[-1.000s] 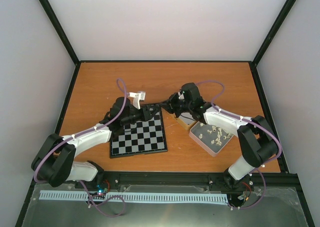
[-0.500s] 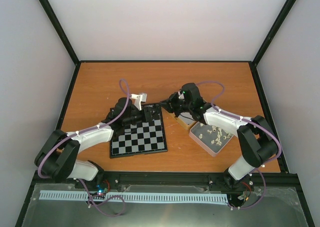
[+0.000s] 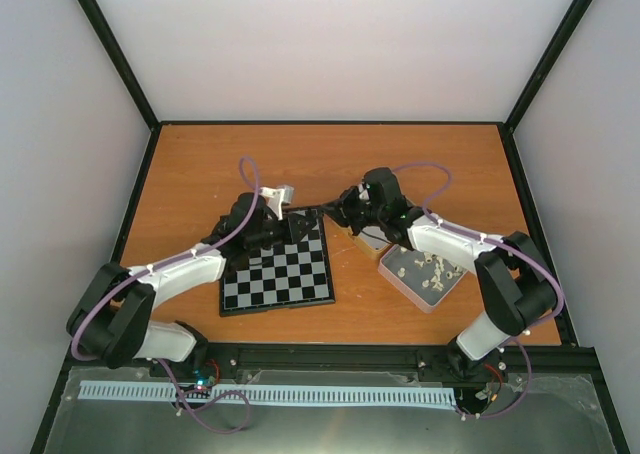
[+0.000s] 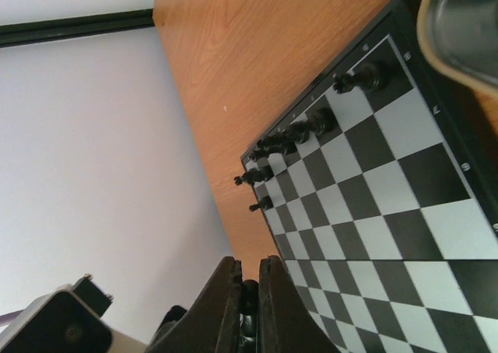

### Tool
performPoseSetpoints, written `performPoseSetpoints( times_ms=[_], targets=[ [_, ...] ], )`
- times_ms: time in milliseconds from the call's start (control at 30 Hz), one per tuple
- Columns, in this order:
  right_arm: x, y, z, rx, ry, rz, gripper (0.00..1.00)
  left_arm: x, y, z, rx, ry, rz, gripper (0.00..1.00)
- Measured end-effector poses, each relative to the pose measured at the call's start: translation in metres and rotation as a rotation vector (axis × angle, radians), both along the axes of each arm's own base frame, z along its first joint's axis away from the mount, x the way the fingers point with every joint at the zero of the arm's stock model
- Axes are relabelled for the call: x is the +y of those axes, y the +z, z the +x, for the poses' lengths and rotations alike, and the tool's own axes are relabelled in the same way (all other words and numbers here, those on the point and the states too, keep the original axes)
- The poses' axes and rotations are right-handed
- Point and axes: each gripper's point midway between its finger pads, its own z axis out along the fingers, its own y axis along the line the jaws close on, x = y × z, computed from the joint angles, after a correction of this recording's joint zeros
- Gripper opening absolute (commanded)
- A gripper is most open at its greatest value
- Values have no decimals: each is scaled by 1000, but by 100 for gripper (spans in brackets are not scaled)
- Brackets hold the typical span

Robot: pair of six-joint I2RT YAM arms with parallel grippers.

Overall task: Set up the chess pieces on the board
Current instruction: Pick up the chess piece from the storage box, then place the chess piece on the chessboard.

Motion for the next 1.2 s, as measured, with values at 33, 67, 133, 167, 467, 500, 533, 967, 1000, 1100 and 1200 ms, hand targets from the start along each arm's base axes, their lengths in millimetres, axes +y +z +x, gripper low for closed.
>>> performPoseSetpoints(
  times_ms=[33, 67, 133, 167, 467, 500, 533, 967, 1000, 1100, 1200],
  targets=[
    [-2, -1, 1, -10, -7, -14, 5, 1, -1, 0, 7, 3, 22, 1],
    [-4, -1, 2, -25, -12, -29, 5, 2, -1, 1, 8, 4, 41, 1],
    [-10, 1, 6, -67, -31, -64, 5, 5, -2, 2, 25, -1, 99, 1],
    [-14, 4, 9, -98, -47, -88, 5, 6, -2, 2, 35, -5, 128, 1],
    [-67, 40, 17, -379, -178, -318, 5, 76, -38, 8, 275, 22, 483, 1],
    [-73, 44, 15, -401, -189, -338, 5, 90, -48, 5, 320, 33, 530, 1],
    [-77, 46, 14, -418, -197, -354, 5, 101, -56, 1, 362, 39, 569, 1],
    [-100, 33, 0, -470, -189, -468, 6, 183, -74, 12, 549, 178, 878, 5],
    [-101, 32, -1, -470, -188, -469, 6, 187, -76, 13, 558, 185, 891, 5],
    [-102, 34, -2, -477, -189, -469, 6, 194, -85, 12, 594, 188, 914, 4],
    [-103, 39, -2, -491, -197, -466, 6, 199, -93, 14, 620, 183, 937, 4]
  ],
)
